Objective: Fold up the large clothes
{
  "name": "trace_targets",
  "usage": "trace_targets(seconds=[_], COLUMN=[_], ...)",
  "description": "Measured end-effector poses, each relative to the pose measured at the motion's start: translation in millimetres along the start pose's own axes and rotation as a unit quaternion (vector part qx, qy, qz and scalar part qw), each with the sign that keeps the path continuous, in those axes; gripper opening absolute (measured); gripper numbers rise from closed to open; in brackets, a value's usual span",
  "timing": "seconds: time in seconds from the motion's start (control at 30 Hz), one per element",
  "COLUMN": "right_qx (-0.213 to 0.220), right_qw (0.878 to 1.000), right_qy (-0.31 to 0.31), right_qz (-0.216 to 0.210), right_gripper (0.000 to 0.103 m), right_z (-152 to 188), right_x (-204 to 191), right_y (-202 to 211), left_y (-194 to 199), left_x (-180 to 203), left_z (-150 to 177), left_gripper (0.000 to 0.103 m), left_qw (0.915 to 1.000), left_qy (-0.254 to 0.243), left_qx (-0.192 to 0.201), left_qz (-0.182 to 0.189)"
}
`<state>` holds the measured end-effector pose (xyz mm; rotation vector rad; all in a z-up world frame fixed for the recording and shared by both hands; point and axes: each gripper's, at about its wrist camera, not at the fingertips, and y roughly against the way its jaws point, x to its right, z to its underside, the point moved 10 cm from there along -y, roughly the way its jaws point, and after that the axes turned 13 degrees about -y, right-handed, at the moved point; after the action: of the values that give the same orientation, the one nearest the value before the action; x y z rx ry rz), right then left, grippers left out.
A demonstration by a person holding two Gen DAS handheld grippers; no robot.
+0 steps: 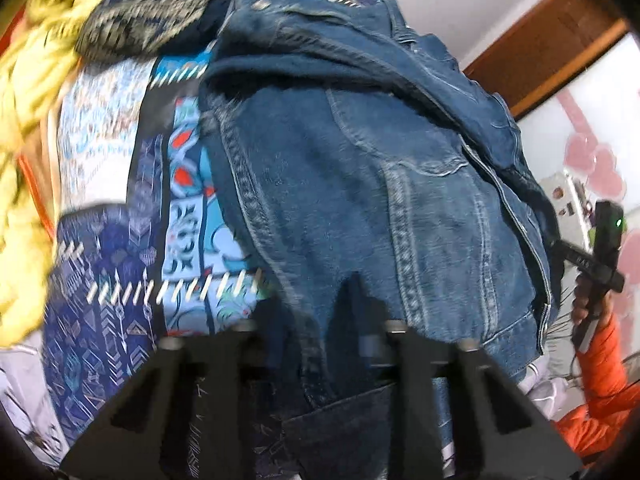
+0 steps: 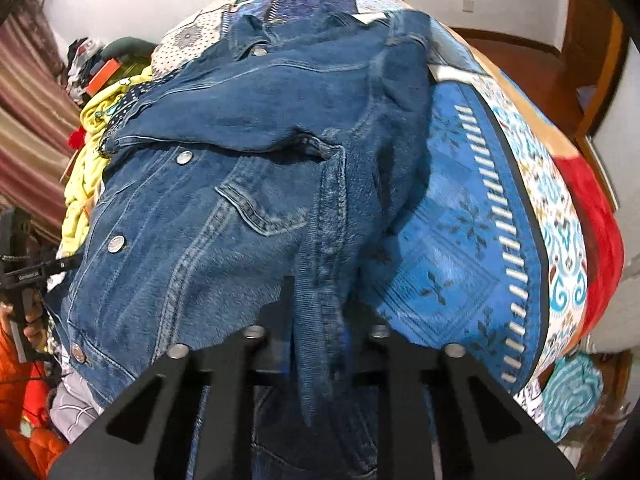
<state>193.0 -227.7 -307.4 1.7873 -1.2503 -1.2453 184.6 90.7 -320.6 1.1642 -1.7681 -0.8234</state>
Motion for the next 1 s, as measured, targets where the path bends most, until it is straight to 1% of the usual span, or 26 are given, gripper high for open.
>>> trace_targets(seconds=[0.1, 0.17, 0.23, 0.33, 0.43, 0.57, 0.6, 0.7, 0.73, 0.83, 0.9, 1.0], right_qx=[0.009, 0.019, 0.031, 0.056, 0.076, 0.101, 0.106, 0.122, 0.124, 0.126, 0.111, 0.087], right_qw=[1.0, 1.0, 0.999, 0.998, 0.996, 0.994, 0.994, 0.992, 0.992, 0.992, 0.994, 0.996], right_qy=[0.006, 0.007, 0.011, 0.016, 0.007, 0.011, 0.013, 0.013, 0.01, -0.007, -0.021, -0.027], right_qz=[-0.004, -0.014, -0.022, -0.03, -0.037, -0.037, -0.036, -0.026, -0.024, -0.009, -0.003, 0.003], right_gripper=[0.011, 0.01, 0.009, 0.009, 0.008, 0.008, 0.008, 0.008, 0.008, 0.008, 0.008, 0.007], right_z=[-8.2, -16.9, -26.2, -46.9, -69.1, -103.9, -111.2, -142.4, -151.8, -178.6, -189.6, -191.8], right_x=[-3.5, -7.8, -11.4, -19.0, -24.6, -27.9, -29.4, -24.8, -22.1, -8.0, 3.1, 15.7], right_y=[4.1, 9.7, 15.5, 25.6, 30.6, 31.5, 30.8, 27.5, 25.3, 9.1, -12.0, -35.6], left_y=[6.0, 10.4, 21.2, 31.4, 37.5, 50.2, 54.8, 60.9, 57.3, 33.9, 15.0, -28.4], left_x=[6.2, 8.9, 12.1, 11.6, 11.0, 4.3, 0.0, -16.3, -25.7, -47.7, -58.2, -77.6], left_z=[-16.6, -29.5, -47.4, -71.1, -92.8, -129.8, -144.8, -175.9, -190.4, -211.9, -217.2, -215.0], left_gripper=[0.009, 0.008, 0.005, 0.005, 0.005, 0.005, 0.005, 0.005, 0.005, 0.005, 0.005, 0.005], left_qw=[0.9994, 0.9986, 0.9961, 0.9928, 0.9894, 0.9856, 0.9838, 0.9804, 0.9795, 0.9788, 0.9791, 0.982], left_qy=[-0.026, -0.037, -0.051, -0.065, -0.075, -0.07, -0.063, -0.042, -0.036, -0.027, -0.023, -0.01], left_qx=[0.011, 0.024, 0.048, 0.071, 0.092, 0.126, 0.14, 0.163, 0.166, 0.154, 0.139, 0.1], left_qz=[-0.02, -0.03, -0.054, -0.07, -0.083, -0.089, -0.093, -0.102, -0.108, -0.132, -0.146, -0.16])
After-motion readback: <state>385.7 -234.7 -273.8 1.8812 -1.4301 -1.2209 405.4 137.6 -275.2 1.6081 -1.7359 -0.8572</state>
